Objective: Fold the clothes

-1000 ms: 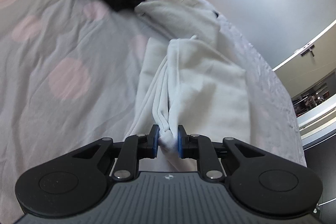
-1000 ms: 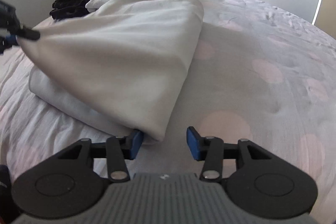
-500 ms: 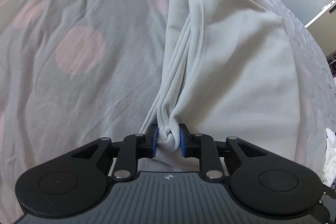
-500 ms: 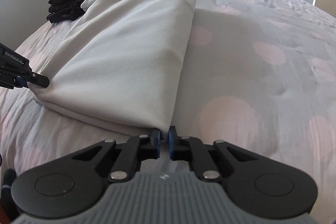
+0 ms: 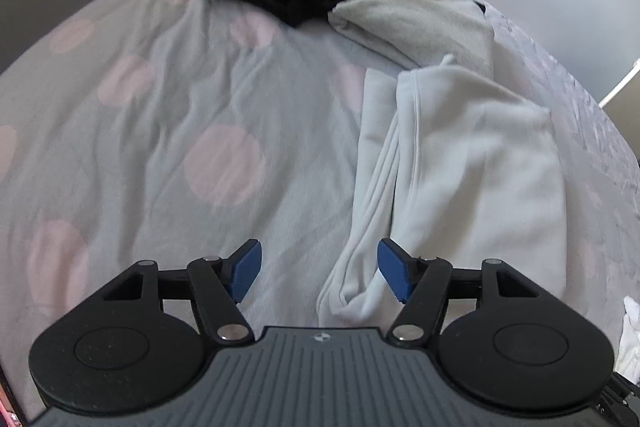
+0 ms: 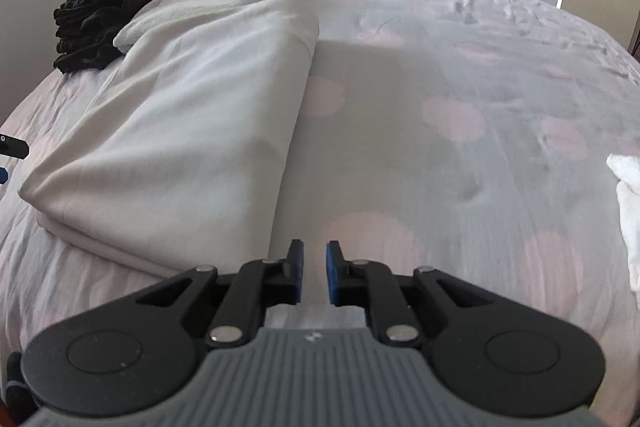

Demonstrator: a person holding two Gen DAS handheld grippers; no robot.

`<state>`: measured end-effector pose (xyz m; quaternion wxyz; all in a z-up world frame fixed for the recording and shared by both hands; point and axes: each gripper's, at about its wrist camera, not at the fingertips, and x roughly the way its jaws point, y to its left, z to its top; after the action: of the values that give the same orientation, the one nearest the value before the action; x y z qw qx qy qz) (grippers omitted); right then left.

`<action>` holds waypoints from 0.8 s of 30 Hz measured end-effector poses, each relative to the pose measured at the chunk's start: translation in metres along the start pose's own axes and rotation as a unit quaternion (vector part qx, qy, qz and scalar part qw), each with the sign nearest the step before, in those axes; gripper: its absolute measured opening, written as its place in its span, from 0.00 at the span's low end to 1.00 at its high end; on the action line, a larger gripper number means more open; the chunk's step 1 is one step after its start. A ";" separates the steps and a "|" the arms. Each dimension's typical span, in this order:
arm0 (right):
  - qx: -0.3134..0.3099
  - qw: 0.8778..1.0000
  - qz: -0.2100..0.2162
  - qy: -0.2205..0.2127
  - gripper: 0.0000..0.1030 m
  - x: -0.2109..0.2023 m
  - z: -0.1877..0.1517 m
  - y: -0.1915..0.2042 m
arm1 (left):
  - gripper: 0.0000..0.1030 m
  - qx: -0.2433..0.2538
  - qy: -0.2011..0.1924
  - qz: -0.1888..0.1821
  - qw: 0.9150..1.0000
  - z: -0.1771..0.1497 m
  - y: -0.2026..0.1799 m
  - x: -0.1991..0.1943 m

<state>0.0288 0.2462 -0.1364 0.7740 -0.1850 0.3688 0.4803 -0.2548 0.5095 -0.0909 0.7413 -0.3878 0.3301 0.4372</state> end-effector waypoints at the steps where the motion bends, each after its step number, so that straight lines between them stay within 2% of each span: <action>1: -0.003 1.000 0.004 -0.006 0.19 -0.001 0.005 0.001 | 0.73 -0.007 -0.012 -0.002 1.000 0.004 -0.001 -0.002; 5: -0.039 0.999 0.018 -0.021 0.22 0.005 0.031 0.019 | 0.73 -0.010 -0.022 -0.028 0.999 0.028 -0.017 0.005; 10: -0.074 0.996 0.041 -0.027 0.24 0.020 0.064 0.051 | 0.73 0.021 -0.033 -0.047 0.998 0.055 -0.047 0.024; 13: -0.097 0.993 0.054 -0.032 0.28 0.030 0.083 0.073 | 0.72 0.009 -0.039 -0.059 0.997 0.062 -0.040 0.040; 24: -0.185 0.978 0.084 -0.048 0.34 0.071 0.136 0.150 | 0.42 -0.044 -0.071 -0.090 0.992 0.079 0.006 0.094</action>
<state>-0.0313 0.4470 -0.0898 0.7000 -0.2700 0.2508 0.6117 -0.2105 0.6164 -0.1328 0.7812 -0.4163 0.2206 0.4096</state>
